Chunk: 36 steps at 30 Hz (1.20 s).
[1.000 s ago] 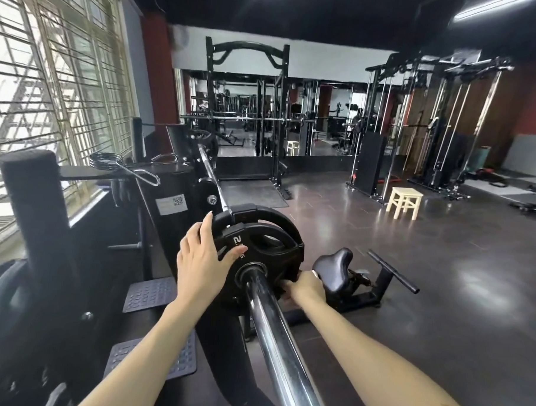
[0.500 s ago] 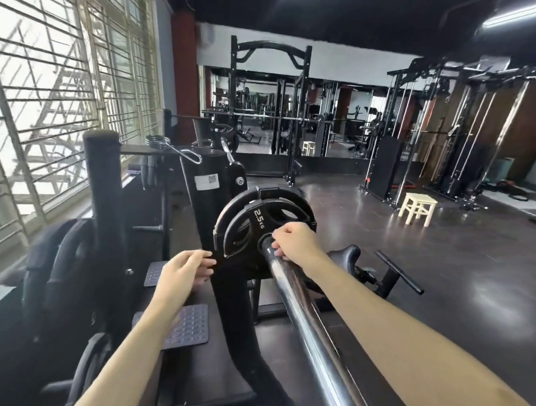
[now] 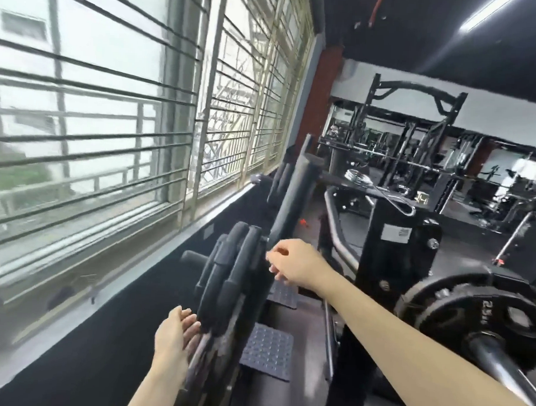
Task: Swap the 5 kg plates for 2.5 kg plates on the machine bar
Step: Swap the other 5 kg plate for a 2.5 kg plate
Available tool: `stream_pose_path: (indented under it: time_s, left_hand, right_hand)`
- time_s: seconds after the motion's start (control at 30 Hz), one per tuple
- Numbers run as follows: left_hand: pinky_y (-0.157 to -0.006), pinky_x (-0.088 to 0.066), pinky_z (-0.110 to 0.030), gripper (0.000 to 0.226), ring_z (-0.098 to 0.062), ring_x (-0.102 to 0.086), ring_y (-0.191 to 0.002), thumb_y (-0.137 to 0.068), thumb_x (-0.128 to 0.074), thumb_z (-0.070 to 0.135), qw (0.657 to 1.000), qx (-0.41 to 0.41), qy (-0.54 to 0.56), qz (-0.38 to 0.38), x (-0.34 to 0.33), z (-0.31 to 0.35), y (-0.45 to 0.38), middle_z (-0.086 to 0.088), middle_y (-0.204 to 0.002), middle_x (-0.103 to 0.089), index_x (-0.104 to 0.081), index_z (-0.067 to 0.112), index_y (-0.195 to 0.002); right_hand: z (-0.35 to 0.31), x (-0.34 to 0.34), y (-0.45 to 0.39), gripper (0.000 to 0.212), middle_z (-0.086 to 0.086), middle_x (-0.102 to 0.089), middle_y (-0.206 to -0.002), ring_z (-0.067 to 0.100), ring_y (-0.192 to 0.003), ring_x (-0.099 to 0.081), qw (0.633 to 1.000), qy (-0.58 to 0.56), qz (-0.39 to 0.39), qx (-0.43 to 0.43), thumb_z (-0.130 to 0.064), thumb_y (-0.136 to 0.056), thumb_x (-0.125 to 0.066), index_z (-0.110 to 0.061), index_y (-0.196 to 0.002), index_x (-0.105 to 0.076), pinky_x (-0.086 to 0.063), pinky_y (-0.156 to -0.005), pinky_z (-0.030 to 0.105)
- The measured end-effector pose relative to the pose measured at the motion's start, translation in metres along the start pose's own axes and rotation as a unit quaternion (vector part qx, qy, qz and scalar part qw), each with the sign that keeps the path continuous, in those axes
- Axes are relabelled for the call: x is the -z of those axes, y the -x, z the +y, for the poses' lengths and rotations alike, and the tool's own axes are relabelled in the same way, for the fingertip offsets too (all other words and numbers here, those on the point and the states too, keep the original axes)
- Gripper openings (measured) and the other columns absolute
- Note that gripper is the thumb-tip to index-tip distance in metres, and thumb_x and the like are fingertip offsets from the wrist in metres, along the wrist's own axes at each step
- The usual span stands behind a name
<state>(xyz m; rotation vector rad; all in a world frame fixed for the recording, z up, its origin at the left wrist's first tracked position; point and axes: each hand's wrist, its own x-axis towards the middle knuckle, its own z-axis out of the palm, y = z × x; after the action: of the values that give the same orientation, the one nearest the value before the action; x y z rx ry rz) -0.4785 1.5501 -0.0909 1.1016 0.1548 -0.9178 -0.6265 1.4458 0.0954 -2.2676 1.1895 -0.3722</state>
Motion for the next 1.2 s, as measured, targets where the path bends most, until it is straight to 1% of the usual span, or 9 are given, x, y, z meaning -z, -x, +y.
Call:
stream_pose_path:
  time_s: [0.2,0.3,0.43,0.57,0.67,0.73,0.9,1.1,1.2]
  left_hand:
    - [-0.102,-0.045,-0.042,0.055,-0.033,-0.056,-0.123,-0.101,-0.047,0.049,0.992,0.123,-0.004,-0.036,0.008,0.060,-0.120,-0.017,-0.140,-0.056,-0.054,0.004,-0.132]
    - [-0.116,-0.033,-0.045,0.077,-0.036,-0.040,-0.142,-0.094,-0.050,0.064,0.977,0.197,-0.008,-0.078,-0.003,0.077,-0.164,-0.019,-0.155,-0.040,-0.047,0.006,-0.144]
    - [-0.090,-0.051,-0.049,0.105,-0.036,-0.060,-0.105,-0.065,-0.059,0.089,0.957,0.261,-0.019,-0.126,-0.021,0.076,-0.203,-0.019,-0.129,-0.053,-0.051,0.010,-0.134]
    - [-0.074,-0.057,-0.051,0.108,-0.040,-0.070,-0.099,-0.063,-0.047,0.095,0.940,0.298,-0.041,-0.161,-0.035,0.070,-0.222,-0.022,-0.120,-0.065,-0.050,0.007,-0.126]
    - [-0.082,-0.057,-0.057,0.114,-0.038,-0.067,-0.094,-0.068,-0.039,0.095,0.929,0.333,0.014,-0.163,-0.033,0.069,-0.234,-0.020,-0.136,-0.054,-0.038,0.011,-0.145]
    - [-0.099,-0.043,-0.054,0.102,-0.036,-0.060,-0.095,-0.071,-0.043,0.092,0.924,0.348,0.036,-0.152,-0.031,0.071,-0.244,-0.018,-0.126,-0.052,-0.038,0.021,-0.144]
    - [-0.106,-0.033,-0.069,0.092,-0.045,-0.058,-0.116,-0.062,-0.065,0.081,0.908,0.376,-0.002,-0.183,-0.032,0.065,-0.270,-0.024,-0.118,-0.058,-0.045,0.017,-0.125]
    - [-0.104,-0.036,-0.070,0.102,-0.046,-0.057,-0.122,-0.063,-0.068,0.081,0.899,0.381,-0.051,-0.208,-0.019,0.057,-0.296,-0.026,-0.141,-0.049,-0.042,0.021,-0.141]
    - [-0.096,-0.049,-0.055,0.094,-0.040,-0.060,-0.116,-0.068,-0.063,0.081,0.906,0.359,-0.085,-0.208,-0.016,0.054,-0.305,-0.023,-0.138,-0.056,-0.047,0.017,-0.135]
  right_hand:
    - [-0.077,-0.063,-0.124,0.025,-0.002,-0.072,-0.080,0.023,-0.086,-0.068,0.997,0.062,-0.035,-0.021,-0.034,-0.093,-0.053,-0.019,-0.078,-0.067,-0.055,-0.087,0.033]
    - [-0.099,-0.083,-0.178,0.034,0.006,-0.071,-0.089,0.025,-0.093,-0.066,0.997,0.037,-0.055,-0.046,-0.035,-0.098,-0.054,-0.007,-0.106,-0.072,-0.049,-0.091,0.035]
    - [-0.105,-0.100,-0.232,0.050,0.011,-0.064,-0.114,0.027,-0.105,-0.061,0.985,0.004,-0.101,-0.142,-0.038,-0.100,-0.054,-0.003,-0.135,-0.054,-0.046,-0.096,0.036]
    - [-0.076,-0.116,-0.273,0.037,-0.007,-0.032,-0.073,0.011,-0.061,-0.033,0.964,-0.062,-0.095,-0.239,-0.043,-0.092,-0.063,-0.024,-0.116,-0.042,-0.031,-0.057,0.026]
    - [-0.068,-0.126,-0.286,0.052,0.002,-0.058,-0.118,0.023,-0.108,-0.057,0.939,-0.165,-0.095,-0.285,-0.039,-0.096,-0.063,-0.024,-0.142,-0.044,-0.041,-0.091,0.034]
    - [-0.066,-0.132,-0.291,0.061,0.008,-0.039,-0.157,0.029,-0.145,-0.035,0.927,-0.193,-0.078,-0.313,-0.040,-0.098,-0.061,-0.013,-0.150,-0.042,-0.028,-0.114,0.041]
    - [-0.074,-0.137,-0.299,0.067,0.006,-0.033,-0.162,0.027,-0.147,-0.033,0.897,-0.254,-0.031,-0.362,-0.049,-0.098,-0.056,-0.013,-0.152,-0.039,-0.023,-0.118,0.047]
    - [-0.082,-0.148,-0.297,0.028,0.006,-0.053,-0.117,0.007,-0.048,-0.056,0.931,-0.210,-0.005,-0.297,-0.023,-0.099,-0.054,-0.014,-0.125,-0.057,-0.047,-0.059,0.014]
    - [-0.081,-0.155,-0.297,0.042,0.015,-0.060,-0.127,0.016,-0.084,-0.065,0.925,-0.223,0.004,-0.308,-0.014,-0.098,-0.052,0.000,-0.138,-0.055,-0.037,-0.045,0.016]
